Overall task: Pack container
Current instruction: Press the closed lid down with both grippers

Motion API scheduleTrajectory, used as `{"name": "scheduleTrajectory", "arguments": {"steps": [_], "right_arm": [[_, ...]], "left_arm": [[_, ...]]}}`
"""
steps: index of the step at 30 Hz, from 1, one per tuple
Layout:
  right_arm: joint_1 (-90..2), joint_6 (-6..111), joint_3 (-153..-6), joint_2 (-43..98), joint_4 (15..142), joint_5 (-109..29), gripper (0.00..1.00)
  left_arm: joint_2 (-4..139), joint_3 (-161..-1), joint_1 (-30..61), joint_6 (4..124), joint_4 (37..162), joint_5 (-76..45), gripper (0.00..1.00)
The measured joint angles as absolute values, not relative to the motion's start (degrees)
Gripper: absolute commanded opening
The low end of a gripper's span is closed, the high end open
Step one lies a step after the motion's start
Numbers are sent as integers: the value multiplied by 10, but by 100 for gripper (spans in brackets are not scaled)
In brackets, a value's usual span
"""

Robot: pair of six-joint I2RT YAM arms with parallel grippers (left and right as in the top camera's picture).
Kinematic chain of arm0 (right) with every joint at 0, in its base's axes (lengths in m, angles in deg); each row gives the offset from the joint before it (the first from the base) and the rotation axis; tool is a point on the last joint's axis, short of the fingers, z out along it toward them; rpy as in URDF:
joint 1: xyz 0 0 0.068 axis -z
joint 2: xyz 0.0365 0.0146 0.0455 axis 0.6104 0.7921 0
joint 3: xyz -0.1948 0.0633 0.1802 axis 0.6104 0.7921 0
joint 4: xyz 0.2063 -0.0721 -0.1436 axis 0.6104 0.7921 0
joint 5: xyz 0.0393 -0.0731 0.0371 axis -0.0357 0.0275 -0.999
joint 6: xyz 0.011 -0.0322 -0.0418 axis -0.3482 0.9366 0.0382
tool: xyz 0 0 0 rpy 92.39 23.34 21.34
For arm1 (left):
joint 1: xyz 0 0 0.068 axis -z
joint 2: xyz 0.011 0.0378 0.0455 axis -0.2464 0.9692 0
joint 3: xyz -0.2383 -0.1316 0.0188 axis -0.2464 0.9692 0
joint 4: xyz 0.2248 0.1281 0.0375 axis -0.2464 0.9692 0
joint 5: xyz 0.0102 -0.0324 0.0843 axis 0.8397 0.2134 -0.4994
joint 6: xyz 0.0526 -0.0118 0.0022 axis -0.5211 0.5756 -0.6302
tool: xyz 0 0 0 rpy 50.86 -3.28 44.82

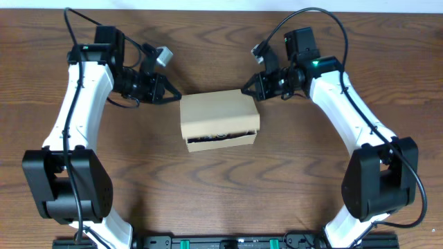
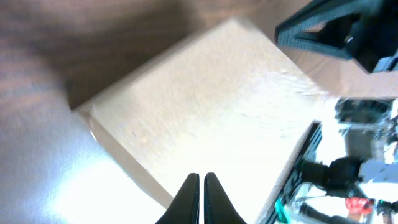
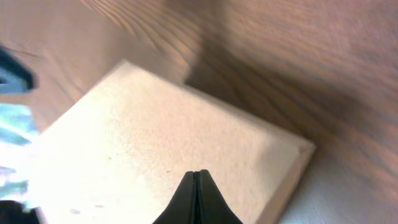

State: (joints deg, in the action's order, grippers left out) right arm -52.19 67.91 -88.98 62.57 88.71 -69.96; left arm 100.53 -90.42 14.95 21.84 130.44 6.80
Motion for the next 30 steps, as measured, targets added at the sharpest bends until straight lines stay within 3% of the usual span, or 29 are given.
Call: {"name": "scheduleTrajectory", "arguments": {"steps": [12, 30], "right_arm": [[-567, 690, -890, 488, 1014, -559, 1], [-600, 656, -725, 490, 905, -548, 1]], "left_arm": [[875, -904, 178, 212, 1398, -17, 6], [871, -661, 228, 267, 1223, -20, 6]]}}
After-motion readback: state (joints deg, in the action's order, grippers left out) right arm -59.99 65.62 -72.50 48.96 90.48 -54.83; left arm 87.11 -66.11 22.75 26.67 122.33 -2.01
